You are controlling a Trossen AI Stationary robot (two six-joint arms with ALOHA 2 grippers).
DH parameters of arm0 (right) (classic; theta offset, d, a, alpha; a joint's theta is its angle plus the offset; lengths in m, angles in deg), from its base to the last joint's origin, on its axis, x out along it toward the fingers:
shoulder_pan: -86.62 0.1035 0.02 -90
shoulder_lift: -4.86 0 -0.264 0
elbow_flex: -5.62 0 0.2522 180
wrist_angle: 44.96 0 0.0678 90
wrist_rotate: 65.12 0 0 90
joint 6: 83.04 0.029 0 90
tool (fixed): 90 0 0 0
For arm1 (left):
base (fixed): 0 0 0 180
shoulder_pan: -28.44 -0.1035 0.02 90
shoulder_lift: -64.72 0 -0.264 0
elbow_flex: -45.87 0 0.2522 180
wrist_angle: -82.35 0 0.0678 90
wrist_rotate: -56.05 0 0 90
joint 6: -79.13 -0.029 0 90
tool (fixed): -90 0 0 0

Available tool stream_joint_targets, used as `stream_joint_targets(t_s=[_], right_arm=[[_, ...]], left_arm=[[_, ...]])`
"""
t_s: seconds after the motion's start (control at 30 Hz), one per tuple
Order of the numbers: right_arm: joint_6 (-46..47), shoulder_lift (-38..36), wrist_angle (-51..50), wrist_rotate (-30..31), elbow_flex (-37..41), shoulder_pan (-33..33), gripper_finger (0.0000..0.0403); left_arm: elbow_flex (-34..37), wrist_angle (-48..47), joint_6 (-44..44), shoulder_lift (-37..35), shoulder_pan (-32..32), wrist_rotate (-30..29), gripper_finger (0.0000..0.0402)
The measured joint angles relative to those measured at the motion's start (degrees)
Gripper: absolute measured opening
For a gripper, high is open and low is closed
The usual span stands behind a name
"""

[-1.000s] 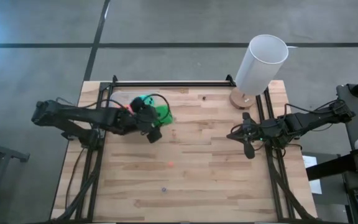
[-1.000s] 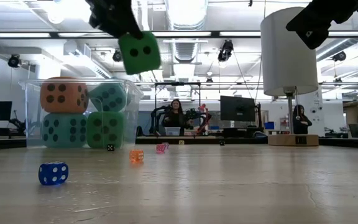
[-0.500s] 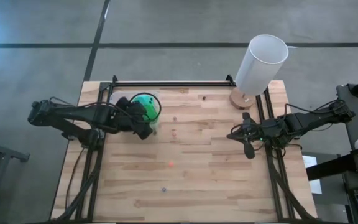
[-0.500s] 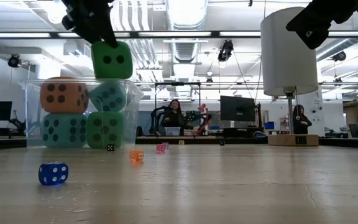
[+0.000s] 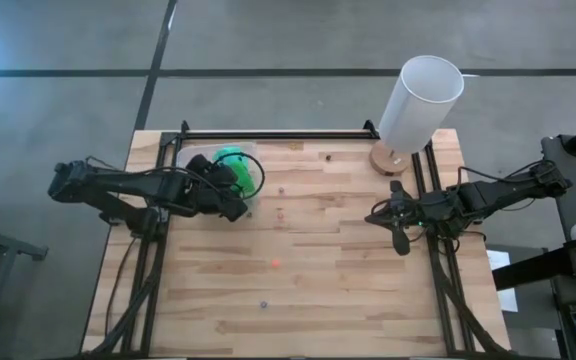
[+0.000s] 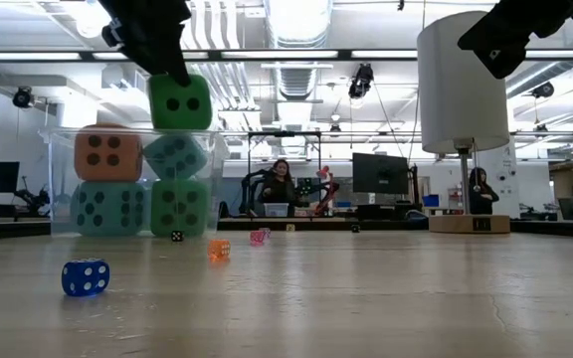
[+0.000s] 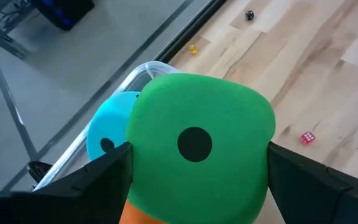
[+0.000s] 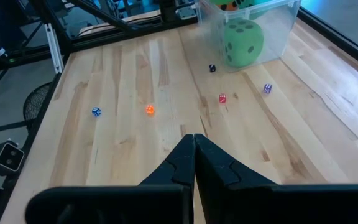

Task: Pick & Place Dice
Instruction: Put the green large dice into the transparent bin

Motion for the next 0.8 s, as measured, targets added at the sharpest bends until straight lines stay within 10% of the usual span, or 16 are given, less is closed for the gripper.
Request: stream_joint_targets(t_s=[0.8], right_arm=[[0.00, 0.00, 0.02, 0.02, 0.00, 0.00, 0.0008]], left_arm=[[0.07, 1.45, -7.53, 2.43, 0.00, -3.72, 0.0378]])
